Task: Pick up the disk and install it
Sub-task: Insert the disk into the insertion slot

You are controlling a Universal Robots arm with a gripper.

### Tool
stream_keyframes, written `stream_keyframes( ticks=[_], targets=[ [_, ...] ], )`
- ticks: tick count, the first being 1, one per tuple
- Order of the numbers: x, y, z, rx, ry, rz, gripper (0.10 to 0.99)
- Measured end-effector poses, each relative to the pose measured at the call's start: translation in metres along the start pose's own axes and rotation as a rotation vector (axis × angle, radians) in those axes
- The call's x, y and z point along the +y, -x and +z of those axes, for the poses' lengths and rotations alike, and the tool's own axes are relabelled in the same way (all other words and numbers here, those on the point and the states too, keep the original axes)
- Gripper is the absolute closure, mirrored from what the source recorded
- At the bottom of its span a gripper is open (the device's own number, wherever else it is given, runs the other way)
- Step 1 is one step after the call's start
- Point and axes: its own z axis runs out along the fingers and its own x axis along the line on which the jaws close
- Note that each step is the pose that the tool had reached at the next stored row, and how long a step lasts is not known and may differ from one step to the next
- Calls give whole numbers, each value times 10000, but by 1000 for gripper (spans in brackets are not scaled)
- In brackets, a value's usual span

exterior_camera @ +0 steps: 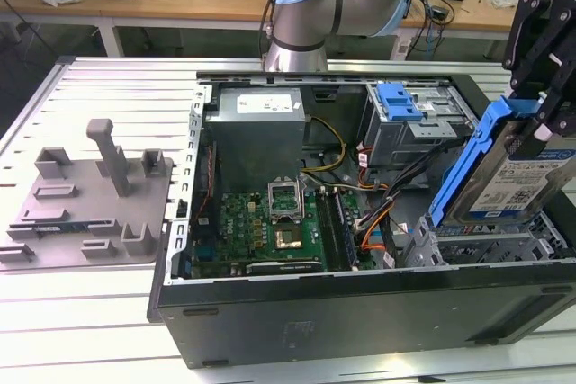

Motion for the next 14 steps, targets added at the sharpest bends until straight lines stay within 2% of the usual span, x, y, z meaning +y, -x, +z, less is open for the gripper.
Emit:
stream_keyframes(
  ticks=[9, 14],
  targets=[
    [-4, -1, 82, 3, 2, -1, 718],
    [-7, -3, 160, 4, 7, 0, 718]
  ],
)
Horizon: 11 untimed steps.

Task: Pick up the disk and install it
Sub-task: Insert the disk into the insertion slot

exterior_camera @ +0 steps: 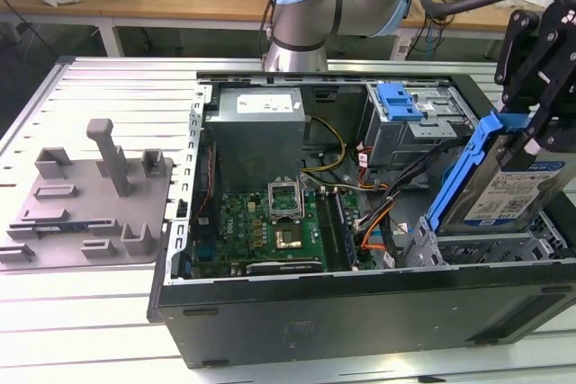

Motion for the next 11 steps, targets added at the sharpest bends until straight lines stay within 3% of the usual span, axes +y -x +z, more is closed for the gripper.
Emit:
stream_keyframes(
  ticks=[11],
  targets=[
    [-9, -20, 203, -1, 49, 0, 718]
  ],
)
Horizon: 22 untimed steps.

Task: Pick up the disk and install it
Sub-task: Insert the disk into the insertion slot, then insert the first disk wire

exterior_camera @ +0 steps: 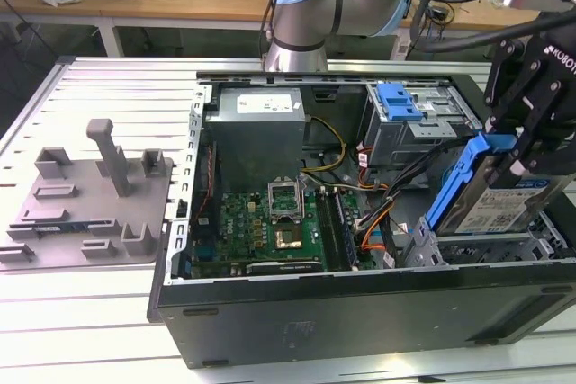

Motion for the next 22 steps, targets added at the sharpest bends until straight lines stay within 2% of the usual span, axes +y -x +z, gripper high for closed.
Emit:
stream_keyframes(
  ticks=[4, 6, 7, 9, 22],
  targets=[
    [-6, -13, 117, 1, 9, 1, 718],
    [-7, -14, 146, 3, 10, 1, 718],
    [-7, -14, 152, 5, 11, 1, 710],
    [-8, -15, 160, 1, 13, 1, 584],
    [-8, -10, 160, 110, 12, 6, 584]
  ],
)
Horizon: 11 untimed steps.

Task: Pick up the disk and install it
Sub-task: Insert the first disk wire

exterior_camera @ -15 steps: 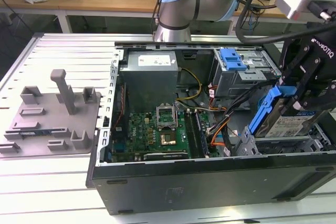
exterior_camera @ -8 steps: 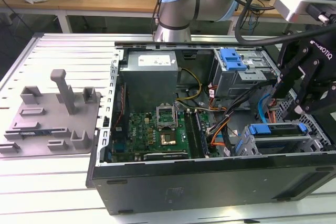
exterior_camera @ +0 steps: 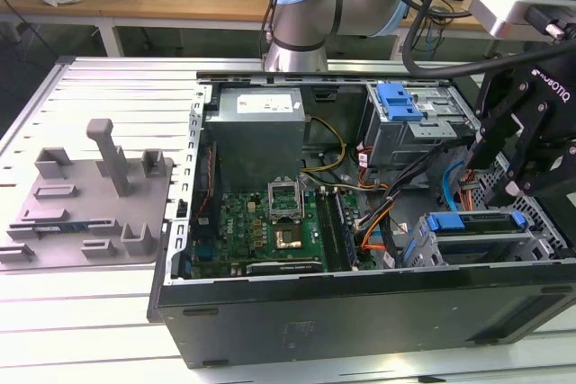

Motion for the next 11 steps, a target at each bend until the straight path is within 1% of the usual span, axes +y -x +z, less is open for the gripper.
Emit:
stream_keyframes(
  ticks=[6, 9, 10, 11],
  targets=[
    [0, 3, 0, 59, -1, 2, 584],
    [0, 8, 2, 74, -1, 4, 584],
    [1, 40, 3, 138, -3, 8, 584],
    [2, 109, 2, 282, -4, 14, 584]
  ],
)
